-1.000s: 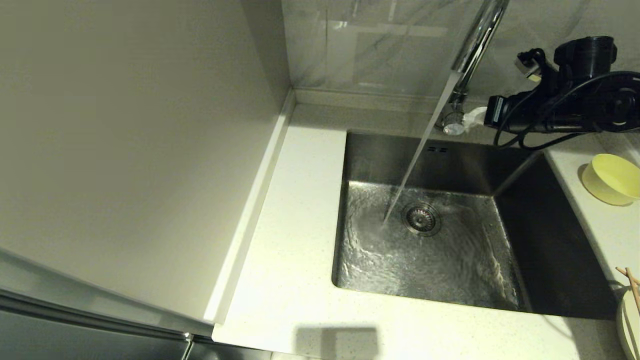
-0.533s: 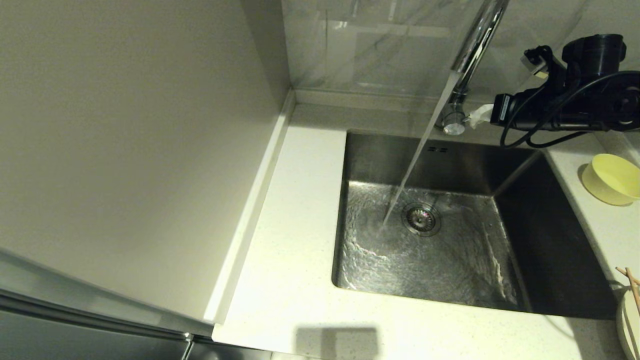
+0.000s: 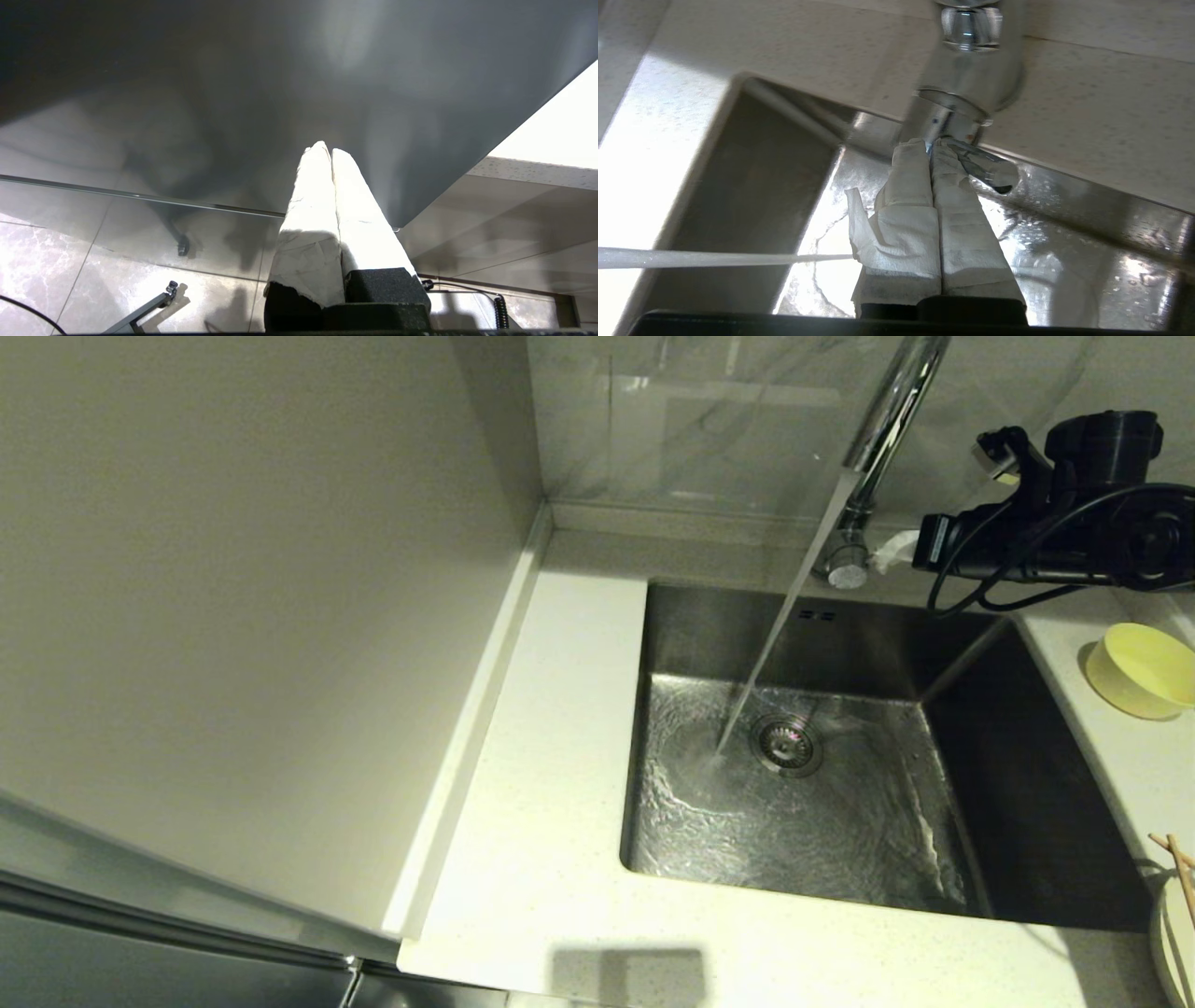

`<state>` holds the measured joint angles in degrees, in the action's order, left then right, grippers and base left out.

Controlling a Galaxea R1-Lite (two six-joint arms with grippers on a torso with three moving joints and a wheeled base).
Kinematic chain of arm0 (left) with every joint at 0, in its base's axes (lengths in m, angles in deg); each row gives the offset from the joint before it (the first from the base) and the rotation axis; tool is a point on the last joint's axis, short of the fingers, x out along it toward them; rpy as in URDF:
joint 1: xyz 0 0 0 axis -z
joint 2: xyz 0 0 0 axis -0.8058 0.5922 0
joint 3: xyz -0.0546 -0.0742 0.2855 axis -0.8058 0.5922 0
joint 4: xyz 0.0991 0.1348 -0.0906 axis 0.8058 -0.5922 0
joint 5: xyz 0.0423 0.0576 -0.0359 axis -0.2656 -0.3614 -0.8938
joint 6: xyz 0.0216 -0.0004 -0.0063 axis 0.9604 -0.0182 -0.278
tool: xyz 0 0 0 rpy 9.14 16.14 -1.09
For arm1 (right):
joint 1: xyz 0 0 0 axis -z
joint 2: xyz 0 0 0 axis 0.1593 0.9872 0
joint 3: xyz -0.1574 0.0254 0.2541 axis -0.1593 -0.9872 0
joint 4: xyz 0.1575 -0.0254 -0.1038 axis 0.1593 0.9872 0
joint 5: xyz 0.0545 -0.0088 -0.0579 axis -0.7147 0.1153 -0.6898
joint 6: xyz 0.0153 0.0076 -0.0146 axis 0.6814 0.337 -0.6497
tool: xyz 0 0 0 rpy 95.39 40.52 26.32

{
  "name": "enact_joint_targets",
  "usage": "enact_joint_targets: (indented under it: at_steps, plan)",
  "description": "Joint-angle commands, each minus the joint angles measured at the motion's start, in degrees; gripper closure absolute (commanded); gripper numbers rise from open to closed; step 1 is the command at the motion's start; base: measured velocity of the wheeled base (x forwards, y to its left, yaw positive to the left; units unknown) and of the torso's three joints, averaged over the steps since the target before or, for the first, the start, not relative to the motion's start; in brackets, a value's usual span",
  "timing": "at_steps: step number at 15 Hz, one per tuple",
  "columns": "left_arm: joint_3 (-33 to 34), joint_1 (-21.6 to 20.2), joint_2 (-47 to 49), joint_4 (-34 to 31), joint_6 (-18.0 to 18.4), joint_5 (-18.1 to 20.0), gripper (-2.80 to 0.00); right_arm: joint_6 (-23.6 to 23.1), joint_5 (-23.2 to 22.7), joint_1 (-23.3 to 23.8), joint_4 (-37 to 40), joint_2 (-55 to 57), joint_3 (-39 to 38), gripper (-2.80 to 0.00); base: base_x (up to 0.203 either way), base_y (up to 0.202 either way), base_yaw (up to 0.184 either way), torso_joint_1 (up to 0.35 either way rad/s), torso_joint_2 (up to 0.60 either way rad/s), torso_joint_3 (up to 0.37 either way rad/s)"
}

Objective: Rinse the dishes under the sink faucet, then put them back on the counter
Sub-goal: Turn off the faucet

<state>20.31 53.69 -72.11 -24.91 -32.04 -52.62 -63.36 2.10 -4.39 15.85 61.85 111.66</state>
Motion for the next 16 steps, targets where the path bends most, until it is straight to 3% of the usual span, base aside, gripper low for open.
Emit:
enact_joint_targets:
  at_steps: [1, 9, 14, 16]
  plan:
    - [0.0, 0.0, -0.1, 0.0, 0.0, 0.0, 0.00, 0.3, -0.1, 0.2, -1.5, 0.7, 0.0, 0.00, 0.000, 0.000, 0.000, 0.000, 0.00, 0.000]
    - [0.0, 0.0, -0.1, 0.0, 0.0, 0.0, 0.00, 1.0, -0.3, 0.3, -9.2, 1.5, 0.1, 0.00, 0.000, 0.000, 0.000, 0.000, 0.00, 0.000]
    - [0.0, 0.0, -0.1, 0.0, 0.0, 0.0, 0.00, 2.1, -1.5, 1.5, -3.3, -6.2, -1.0, 0.00, 0.000, 0.000, 0.000, 0.000, 0.00, 0.000]
    - [0.0, 0.0, -0.1, 0.0, 0.0, 0.0, 0.00, -2.6, -1.9, 3.7, -1.4, -9.1, -4.8, 0.00, 0.000, 0.000, 0.000, 0.000, 0.00, 0.000]
